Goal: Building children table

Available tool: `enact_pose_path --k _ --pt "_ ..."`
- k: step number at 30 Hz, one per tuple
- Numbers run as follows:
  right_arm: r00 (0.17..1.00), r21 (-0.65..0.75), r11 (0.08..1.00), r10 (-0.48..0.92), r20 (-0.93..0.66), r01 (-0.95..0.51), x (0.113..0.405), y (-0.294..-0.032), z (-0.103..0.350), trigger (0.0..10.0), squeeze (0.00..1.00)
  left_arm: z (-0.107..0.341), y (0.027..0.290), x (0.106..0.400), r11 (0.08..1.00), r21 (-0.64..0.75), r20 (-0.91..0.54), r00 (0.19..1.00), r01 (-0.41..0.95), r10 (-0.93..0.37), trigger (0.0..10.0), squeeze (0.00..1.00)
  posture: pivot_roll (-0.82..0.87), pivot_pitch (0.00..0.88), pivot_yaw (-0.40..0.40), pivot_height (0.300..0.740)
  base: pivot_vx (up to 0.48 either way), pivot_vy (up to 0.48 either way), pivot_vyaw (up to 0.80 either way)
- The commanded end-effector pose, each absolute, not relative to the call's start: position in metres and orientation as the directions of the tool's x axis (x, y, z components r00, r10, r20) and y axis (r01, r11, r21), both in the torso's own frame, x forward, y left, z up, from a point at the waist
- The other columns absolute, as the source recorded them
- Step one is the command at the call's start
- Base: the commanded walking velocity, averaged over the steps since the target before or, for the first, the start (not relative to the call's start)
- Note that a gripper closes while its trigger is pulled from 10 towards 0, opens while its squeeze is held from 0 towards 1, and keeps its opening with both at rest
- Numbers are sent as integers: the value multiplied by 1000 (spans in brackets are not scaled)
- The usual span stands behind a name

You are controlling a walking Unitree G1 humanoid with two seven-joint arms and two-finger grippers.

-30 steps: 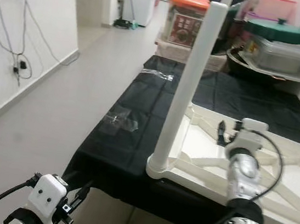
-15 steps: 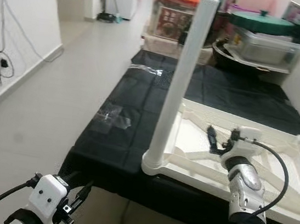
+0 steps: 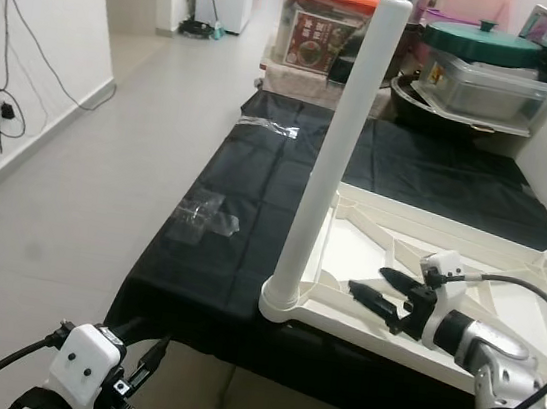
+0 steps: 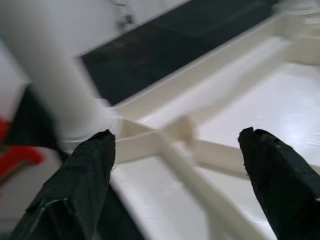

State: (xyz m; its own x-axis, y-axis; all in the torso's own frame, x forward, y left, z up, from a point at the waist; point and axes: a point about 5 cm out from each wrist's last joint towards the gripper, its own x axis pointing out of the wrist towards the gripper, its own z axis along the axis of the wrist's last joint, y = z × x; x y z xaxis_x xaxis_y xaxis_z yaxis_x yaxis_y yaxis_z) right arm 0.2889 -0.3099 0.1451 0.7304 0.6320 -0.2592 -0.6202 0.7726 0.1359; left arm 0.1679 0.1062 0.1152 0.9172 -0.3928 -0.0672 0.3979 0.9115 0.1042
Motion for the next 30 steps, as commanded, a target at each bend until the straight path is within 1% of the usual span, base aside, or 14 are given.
enact_pose_path --k 1,2,3,4,5,6,9,12,13,15,18,23,27,30 --pt "698 145 723 690 -189 -676 296 -300 158 10000 1000 116 104 165 907 96 -74 912 409 -404 10000 0 99 51 -79 740 0 0 0" --pt "672 135 687 726 -144 -714 302 -289 166 10000 1000 118 103 164 906 95 -66 910 413 -409 10000 0 101 58 -78 740 0 0 0" --pt "672 135 687 726 -144 -714 302 -289 166 10000 1000 118 103 164 906 95 -66 910 413 -409 10000 0 101 58 -78 740 0 0 0" --pt "649 121 659 752 -117 -742 308 -277 170 10000 624 123 102 165 907 101 -41 913 408 -406 10000 0 105 62 -83 740 0 0 0" --pt "633 104 640 768 -97 -761 312 -267 172 10000 0 127 102 166 912 93 -18 917 398 -398 10000 0 106 67 -84 740 0 0 0" --pt "633 104 640 768 -97 -761 312 -267 172 10000 0 127 102 166 912 93 -18 917 398 -398 10000 0 106 67 -84 740 0 0 0" --pt "594 103 600 800 -81 -793 317 -252 175 10000 0 133 98 167 911 79 10 913 405 -407 10000 0 109 74 -87 740 0 0 0" --pt "522 114 524 851 -53 -844 319 -235 181 10000 0 136 92 165 890 85 27 891 449 -452 10000 0 105 83 -84 740 0 0 0" --pt "522 114 524 851 -53 -844 319 -235 181 10000 0 136 92 165 890 85 27 891 449 -452 10000 0 105 83 -84 740 0 0 0" --pt "470 121 472 882 -45 -873 318 -229 183 10000 0 139 89 164 872 102 40 874 478 -484 10000 0 107 85 -88 740 0 0 0" --pt "449 119 452 892 -48 -884 320 -222 183 10000 0 138 87 162 862 112 34 865 494 -500 10000 0 104 91 -88 740 0 0 0" --pt "421 109 421 907 -20 -901 324 -199 187 10000 0 138 88 163 870 97 27 872 484 -488 10000 0 102 101 -87 740 0 0 0" --pt "413 109 412 911 -11 -905 325 -195 188 10000 0 138 88 163 870 96 27 873 484 -488 10000 0 102 101 -87 740 0 0 0" --pt "362 113 359 932 4 -926 324 -172 187 10000 0 137 88 164 869 96 25 872 485 -489 10000 0 106 101 -86 740 0 0 0"
